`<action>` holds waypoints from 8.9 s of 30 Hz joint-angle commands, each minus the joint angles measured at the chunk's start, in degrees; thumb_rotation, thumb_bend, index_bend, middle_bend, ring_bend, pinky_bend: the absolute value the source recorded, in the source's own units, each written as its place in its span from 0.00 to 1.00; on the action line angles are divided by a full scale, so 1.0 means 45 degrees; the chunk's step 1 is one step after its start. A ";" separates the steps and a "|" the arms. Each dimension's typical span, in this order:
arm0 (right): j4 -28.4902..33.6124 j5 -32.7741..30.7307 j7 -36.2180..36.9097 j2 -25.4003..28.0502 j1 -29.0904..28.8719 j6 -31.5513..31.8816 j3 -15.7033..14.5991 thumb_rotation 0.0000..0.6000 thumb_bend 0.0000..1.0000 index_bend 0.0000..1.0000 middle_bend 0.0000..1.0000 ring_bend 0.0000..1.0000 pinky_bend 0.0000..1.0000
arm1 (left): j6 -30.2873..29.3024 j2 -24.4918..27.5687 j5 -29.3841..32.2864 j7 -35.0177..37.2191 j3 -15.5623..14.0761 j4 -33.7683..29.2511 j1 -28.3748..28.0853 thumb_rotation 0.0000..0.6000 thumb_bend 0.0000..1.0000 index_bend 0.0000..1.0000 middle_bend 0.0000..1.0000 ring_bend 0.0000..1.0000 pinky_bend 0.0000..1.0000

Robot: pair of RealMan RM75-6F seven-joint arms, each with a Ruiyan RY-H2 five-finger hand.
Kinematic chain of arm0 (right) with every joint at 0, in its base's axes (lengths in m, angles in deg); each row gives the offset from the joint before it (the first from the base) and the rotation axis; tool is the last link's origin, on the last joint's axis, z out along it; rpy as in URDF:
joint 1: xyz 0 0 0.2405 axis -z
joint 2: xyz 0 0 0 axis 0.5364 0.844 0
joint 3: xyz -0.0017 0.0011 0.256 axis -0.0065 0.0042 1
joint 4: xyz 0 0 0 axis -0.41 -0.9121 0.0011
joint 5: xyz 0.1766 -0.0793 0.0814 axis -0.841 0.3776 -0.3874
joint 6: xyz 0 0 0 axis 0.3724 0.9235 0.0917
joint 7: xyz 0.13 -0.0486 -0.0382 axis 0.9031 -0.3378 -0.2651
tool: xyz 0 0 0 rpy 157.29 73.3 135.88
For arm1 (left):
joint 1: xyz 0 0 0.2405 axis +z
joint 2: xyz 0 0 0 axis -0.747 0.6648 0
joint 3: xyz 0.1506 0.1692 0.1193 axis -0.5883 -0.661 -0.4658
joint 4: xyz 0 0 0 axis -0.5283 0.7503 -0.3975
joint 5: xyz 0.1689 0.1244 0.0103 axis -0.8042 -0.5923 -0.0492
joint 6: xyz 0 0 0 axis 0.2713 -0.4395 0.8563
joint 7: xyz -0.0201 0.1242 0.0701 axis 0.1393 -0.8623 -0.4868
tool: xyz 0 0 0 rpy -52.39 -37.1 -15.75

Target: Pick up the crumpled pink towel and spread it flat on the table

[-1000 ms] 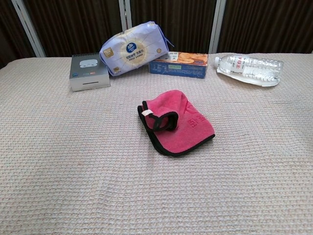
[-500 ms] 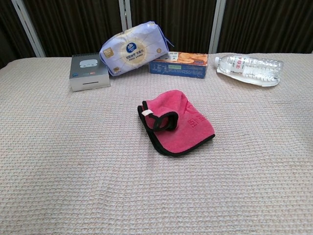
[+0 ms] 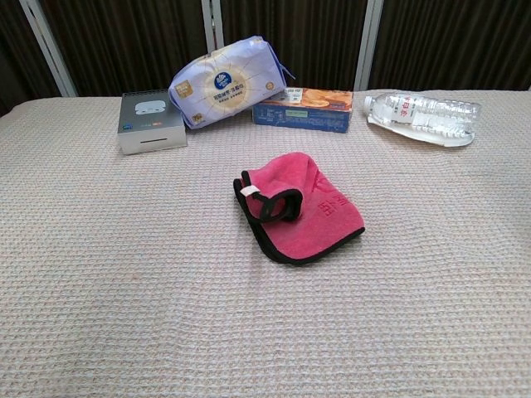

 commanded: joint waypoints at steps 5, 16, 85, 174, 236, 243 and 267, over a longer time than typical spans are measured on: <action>-0.0106 -0.0404 0.0095 -0.0147 -0.0138 -0.0365 0.0137 1.00 0.27 0.00 0.00 0.00 0.00 | 0.1963 -0.1190 -0.0037 -0.1958 0.1072 -0.1045 -0.2003 1.00 0.04 0.23 0.07 0.00 0.05; -0.0300 -0.0910 0.1018 -0.0044 -0.0191 -0.0458 0.0443 1.00 0.27 0.00 0.00 0.00 0.00 | 0.4312 -0.4860 0.1761 -0.4732 0.2324 0.0051 -0.4477 1.00 0.18 0.32 0.14 0.00 0.05; -0.0527 -0.1974 0.1805 -0.0031 -0.0464 -0.1296 0.0738 1.00 0.27 0.00 0.00 0.00 0.00 | 0.4466 -0.9306 0.2835 -0.6104 0.3824 0.3193 -0.8293 1.00 0.49 0.54 0.24 0.01 0.05; 0.0024 -0.8445 -0.0553 -0.4454 -0.4415 -0.3531 0.3831 1.00 0.40 0.60 0.12 0.00 0.00 | 0.5062 -0.8046 0.9076 -0.8205 0.7490 0.5074 -1.6830 1.00 0.49 0.56 0.26 0.03 0.05; -0.2244 -0.9658 -0.3798 -0.4467 -0.9577 -0.3348 0.8440 1.00 0.47 0.71 0.17 0.00 0.00 | 0.4642 -0.4800 0.9239 -0.3424 0.5646 0.2539 -1.2560 1.00 0.48 0.55 0.26 0.03 0.05; -0.4651 -0.9542 -0.3004 -0.5217 -1.0569 -0.3747 0.8399 1.00 0.47 0.71 0.18 0.00 0.00 | 0.4559 -0.6669 0.8966 -0.2706 0.6131 0.5363 -1.3722 1.00 0.48 0.55 0.26 0.03 0.05; -0.2219 -0.8752 -0.3150 -0.4428 -0.8141 -0.2556 0.5197 1.00 0.47 0.71 0.18 0.00 0.00 | 0.3625 -0.6800 0.7019 -0.0568 0.3726 0.2658 -1.1126 1.00 0.48 0.55 0.26 0.03 0.05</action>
